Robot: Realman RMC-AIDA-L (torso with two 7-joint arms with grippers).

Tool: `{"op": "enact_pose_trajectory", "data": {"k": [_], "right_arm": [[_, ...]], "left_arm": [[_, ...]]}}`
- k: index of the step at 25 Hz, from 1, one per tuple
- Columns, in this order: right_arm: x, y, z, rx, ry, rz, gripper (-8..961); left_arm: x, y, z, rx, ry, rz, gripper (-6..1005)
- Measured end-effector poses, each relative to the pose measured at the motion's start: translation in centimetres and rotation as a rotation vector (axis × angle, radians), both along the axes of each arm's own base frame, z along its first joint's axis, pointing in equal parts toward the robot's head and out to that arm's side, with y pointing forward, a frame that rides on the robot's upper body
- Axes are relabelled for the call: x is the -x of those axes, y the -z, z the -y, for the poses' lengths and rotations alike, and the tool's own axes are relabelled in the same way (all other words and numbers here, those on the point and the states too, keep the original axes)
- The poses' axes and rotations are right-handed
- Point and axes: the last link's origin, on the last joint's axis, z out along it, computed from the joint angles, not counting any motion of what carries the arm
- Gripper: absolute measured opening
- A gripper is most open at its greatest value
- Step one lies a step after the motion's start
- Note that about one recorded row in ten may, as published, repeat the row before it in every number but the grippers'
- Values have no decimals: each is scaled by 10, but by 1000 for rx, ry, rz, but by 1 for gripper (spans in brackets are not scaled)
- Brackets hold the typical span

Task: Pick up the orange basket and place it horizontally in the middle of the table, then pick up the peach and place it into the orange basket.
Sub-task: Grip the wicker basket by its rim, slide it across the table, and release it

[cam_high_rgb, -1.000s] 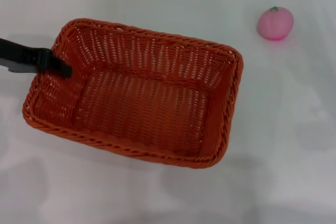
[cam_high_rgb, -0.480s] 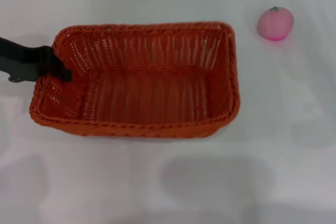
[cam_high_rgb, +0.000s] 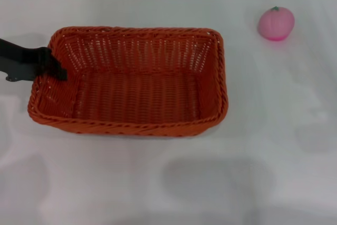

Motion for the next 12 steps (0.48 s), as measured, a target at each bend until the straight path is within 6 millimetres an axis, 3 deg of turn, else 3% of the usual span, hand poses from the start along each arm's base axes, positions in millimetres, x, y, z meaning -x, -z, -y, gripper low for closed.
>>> {"op": "enact_pose_trajectory", "data": {"k": [12], "right_arm": [[0, 1, 1, 7, 1, 2, 769]], "left_arm": [[5, 7, 0, 5, 2, -1, 183]]}}
